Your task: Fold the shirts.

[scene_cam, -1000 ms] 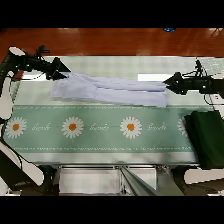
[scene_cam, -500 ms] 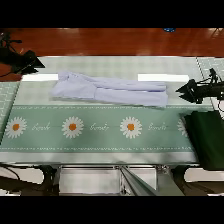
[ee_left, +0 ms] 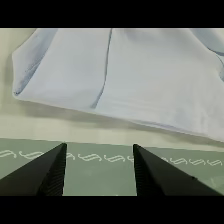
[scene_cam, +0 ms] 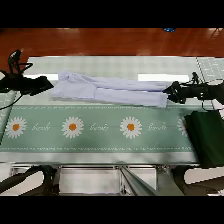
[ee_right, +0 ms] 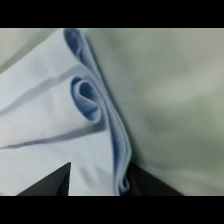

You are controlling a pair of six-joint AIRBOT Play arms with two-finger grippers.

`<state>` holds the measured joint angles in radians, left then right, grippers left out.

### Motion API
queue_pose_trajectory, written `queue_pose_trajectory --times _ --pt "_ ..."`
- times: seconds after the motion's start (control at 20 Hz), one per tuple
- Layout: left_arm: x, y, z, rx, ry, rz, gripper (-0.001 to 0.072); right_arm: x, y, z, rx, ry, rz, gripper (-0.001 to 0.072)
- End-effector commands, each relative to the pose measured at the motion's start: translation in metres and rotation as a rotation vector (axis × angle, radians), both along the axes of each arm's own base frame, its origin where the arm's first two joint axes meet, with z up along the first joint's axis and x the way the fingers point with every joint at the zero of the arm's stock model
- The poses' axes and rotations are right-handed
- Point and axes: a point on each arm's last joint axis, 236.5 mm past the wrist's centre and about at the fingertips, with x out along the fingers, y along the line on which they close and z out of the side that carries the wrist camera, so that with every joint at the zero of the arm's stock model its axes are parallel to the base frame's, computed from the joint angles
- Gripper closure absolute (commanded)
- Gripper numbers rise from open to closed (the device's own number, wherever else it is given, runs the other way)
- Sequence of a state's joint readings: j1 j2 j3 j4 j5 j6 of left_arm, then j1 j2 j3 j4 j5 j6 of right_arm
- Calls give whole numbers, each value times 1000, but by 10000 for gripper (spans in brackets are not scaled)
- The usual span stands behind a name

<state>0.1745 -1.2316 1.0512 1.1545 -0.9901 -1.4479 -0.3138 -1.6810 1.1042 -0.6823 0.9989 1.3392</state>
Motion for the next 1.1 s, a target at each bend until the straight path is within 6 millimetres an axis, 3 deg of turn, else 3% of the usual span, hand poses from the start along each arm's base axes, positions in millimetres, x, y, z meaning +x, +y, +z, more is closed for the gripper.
queue_pose_trajectory --times 0.0,0.05,0.15,0.25,0.3,0.4,0.45,0.55,0.7,0.85,1.05 --pt "-2 -13 1 -47 -21 8 201 11 35 -16 25 20 50 316" --pt "-1 -15 1 -49 -25 1 201 14 44 -15 24 14 70 365" --pt "-1 -17 1 -43 -29 -17 201 20 57 -5 21 -25 121 682" --pt "-2 -20 1 -45 -26 -23 206 22 67 17 49 -63 174 691" --pt "-4 -22 0 -47 -19 -29 286 21 66 32 44 -85 186 691" --pt "-12 -25 -2 -57 17 -46 640 19 59 74 -5 -171 209 691" --pt "-17 -28 -4 -62 35 -56 682 16 53 96 -63 -219 226 691" --pt "-19 -43 -2 -86 39 -83 687 -6 44 132 -174 -271 268 691" --pt "-18 -109 6 -129 -18 -241 688 -55 41 175 -275 -344 281 691" --pt "-17 -196 -1 -123 -77 -402 688 -112 53 211 -297 -427 270 691" --pt "-27 -318 -19 -145 -38 -630 688 -177 65 234 -306 -454 252 691"
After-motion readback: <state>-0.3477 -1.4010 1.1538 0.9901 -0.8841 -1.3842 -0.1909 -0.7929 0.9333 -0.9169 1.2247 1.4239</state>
